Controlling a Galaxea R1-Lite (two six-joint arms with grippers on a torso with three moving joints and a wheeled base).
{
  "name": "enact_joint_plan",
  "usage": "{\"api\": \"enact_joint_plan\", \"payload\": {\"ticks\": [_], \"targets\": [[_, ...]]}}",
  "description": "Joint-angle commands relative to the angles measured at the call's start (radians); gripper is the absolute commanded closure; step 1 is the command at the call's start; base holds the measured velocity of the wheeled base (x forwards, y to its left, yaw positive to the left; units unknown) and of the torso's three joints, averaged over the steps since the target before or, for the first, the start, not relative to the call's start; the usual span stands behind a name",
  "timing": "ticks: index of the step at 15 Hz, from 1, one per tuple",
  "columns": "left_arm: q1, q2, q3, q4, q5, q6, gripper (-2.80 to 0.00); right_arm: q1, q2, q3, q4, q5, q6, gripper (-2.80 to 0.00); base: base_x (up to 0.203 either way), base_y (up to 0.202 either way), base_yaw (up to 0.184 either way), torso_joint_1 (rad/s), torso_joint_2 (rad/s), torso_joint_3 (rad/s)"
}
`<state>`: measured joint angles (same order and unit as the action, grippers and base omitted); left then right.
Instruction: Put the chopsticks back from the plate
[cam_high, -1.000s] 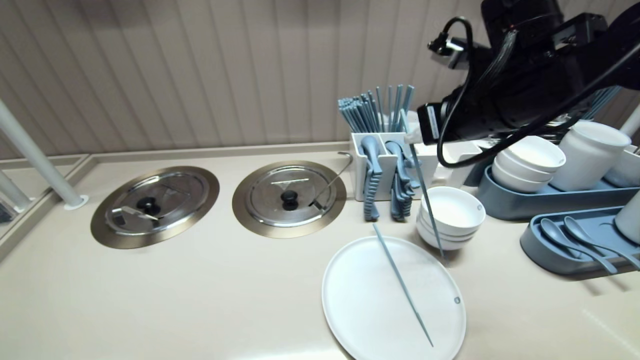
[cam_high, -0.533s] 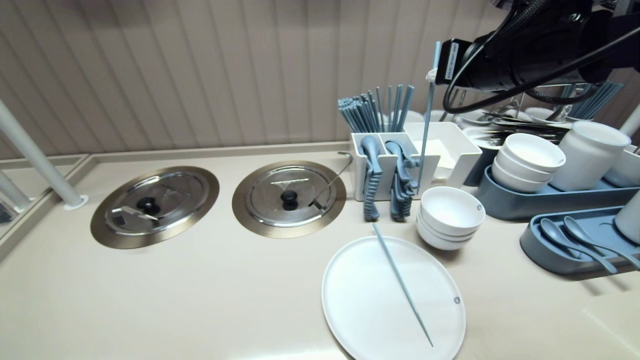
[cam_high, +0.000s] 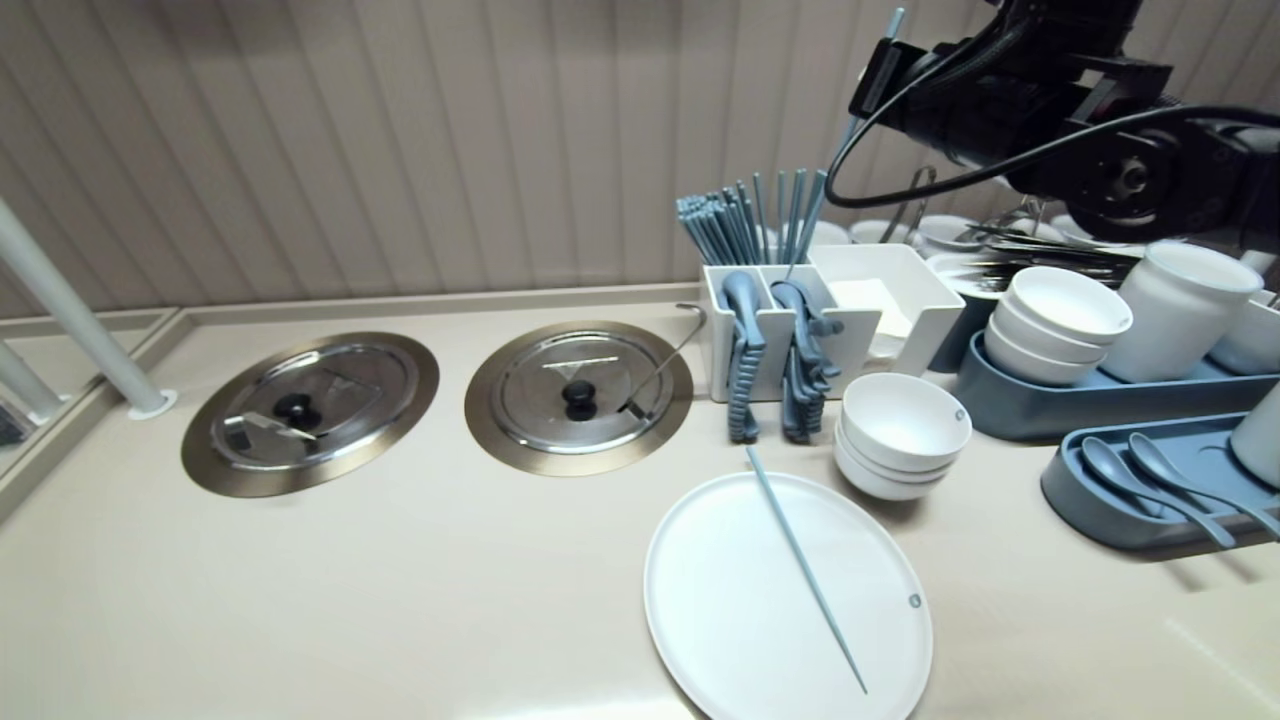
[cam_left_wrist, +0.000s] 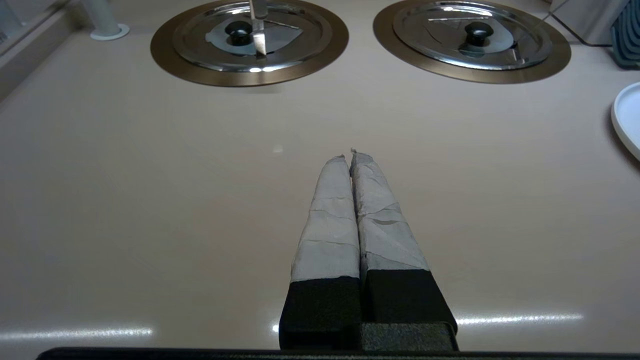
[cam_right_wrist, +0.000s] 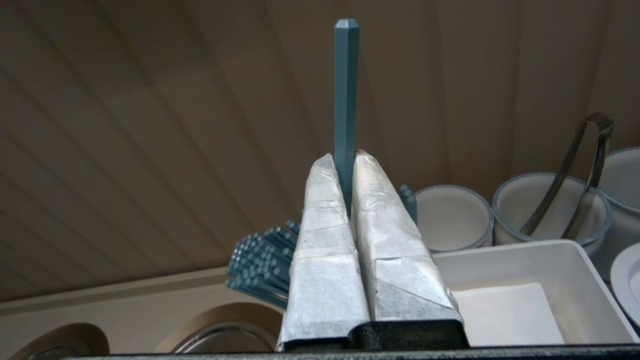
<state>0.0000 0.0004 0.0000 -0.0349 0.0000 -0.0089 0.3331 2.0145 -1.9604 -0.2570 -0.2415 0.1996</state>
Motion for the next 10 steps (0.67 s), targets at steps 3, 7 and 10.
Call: {"api": "enact_joint_plan", "payload": {"ticks": [3,7,10], "targets": [[0.0,0.0,0.008,0.0,0.0,0.0,0.0,-0.039,0.068,-0.002,-0.181,-0.004,0.005,0.0,0.0,0.0,0.0,0.0,0.0,0.0],[0.0,0.0,0.008,0.0,-0.001,0.0,0.0,-0.083,0.118,-0.002,-0.329,-0.011,0.001,0.0,0.0,0.0,0.0,0.0,0.0,0.0],[0.0,0.0,0.008,0.0,-0.001,0.0,0.0,-0.083,0.174,-0.002,-0.448,-0.049,-0.04,0.0,0.0,0.0,0.0,0.0,0.0,0.0]]}}
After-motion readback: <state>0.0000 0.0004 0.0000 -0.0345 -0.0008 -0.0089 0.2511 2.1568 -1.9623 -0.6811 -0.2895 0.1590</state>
